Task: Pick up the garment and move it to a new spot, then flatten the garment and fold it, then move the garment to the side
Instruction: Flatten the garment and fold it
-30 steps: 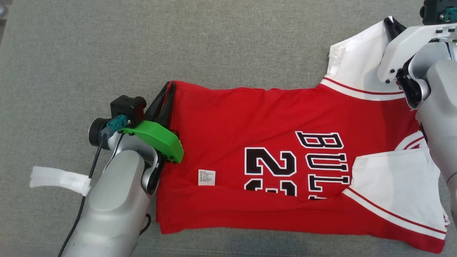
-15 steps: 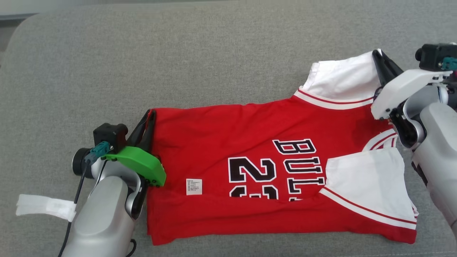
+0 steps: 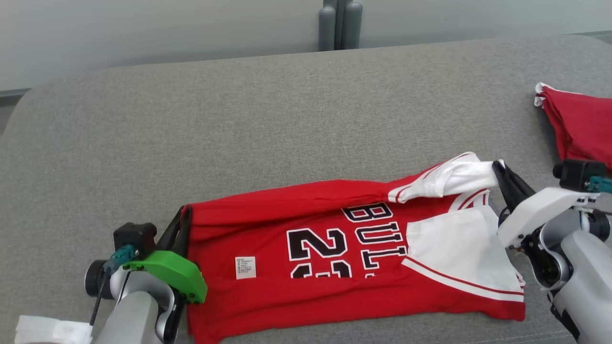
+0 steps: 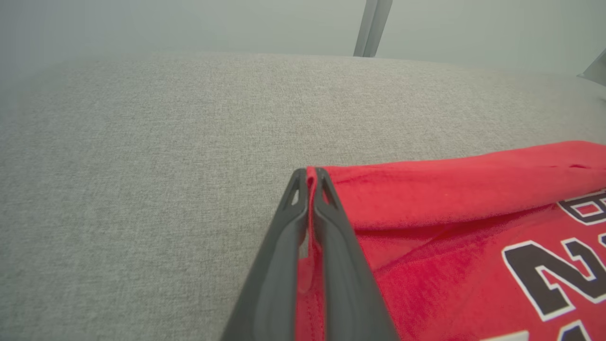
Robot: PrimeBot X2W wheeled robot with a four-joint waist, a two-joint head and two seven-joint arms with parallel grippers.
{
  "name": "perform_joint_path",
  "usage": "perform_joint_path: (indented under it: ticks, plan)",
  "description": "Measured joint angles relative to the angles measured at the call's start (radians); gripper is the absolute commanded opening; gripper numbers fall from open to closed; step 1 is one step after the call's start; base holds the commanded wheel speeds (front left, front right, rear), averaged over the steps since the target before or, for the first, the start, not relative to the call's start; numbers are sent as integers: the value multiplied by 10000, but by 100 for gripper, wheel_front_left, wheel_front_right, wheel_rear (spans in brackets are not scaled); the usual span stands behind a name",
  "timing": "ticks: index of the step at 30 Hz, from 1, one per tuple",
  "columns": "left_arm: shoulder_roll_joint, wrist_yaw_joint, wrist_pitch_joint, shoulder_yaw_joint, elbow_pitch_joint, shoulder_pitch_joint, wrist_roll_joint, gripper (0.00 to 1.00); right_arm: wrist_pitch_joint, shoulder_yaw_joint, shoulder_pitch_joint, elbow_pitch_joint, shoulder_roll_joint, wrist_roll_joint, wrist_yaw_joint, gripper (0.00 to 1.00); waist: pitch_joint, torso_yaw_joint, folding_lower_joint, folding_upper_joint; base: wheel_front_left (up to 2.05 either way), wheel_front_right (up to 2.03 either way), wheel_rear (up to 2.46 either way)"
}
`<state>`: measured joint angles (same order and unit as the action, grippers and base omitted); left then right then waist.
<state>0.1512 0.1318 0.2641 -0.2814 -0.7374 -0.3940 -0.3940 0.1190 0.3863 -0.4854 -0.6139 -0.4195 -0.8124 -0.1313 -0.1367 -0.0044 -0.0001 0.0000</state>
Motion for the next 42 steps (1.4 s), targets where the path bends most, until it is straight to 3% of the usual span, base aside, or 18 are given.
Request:
perform_joint_path:
  ticks: [11, 31, 32, 33, 34, 35, 42]
  plan:
    - [-10, 0, 0, 268, 205, 1193, 136, 0, 151, -422, 1768, 650, 284, -253, 2, 0, 586, -473, 0, 0, 0, 0, 0]
    - [-211, 0, 0, 813, 529, 2051, 439, 0, 121, -1152, 3049, 1103, 823, -165, 2, 0, 1039, -512, 0, 0, 0, 0, 0]
    - [-226, 0, 0, 813, 523, 2062, 443, 2, -69, -1137, 3098, 1093, 828, -219, 2, 0, 1040, -520, 0, 0, 0, 0, 0]
    - [-242, 0, 0, 815, 504, 2097, 451, 20, -134, -1124, 3165, 1097, 832, -215, 2, 0, 1039, -526, 0, 0, 0, 0, 0]
    - [-253, 0, 0, 836, 489, 2153, 477, 76, -132, -1147, 3201, 1097, 842, -213, 2, 65, 1037, -528, 0, 0, 0, 0, 0]
    - [-268, 0, 0, 878, 468, 2202, 539, 100, -132, -1177, 3208, 1099, 826, -186, 2, 100, 1038, -526, 0, 0, 0, 0, 0]
    - [-476, -102, 0, 1728, 1141, 2830, 1156, 100, 422, -1755, 3426, 1154, 690, 328, 6, 100, 1136, -408, 0, 0, 0, 0, 0]
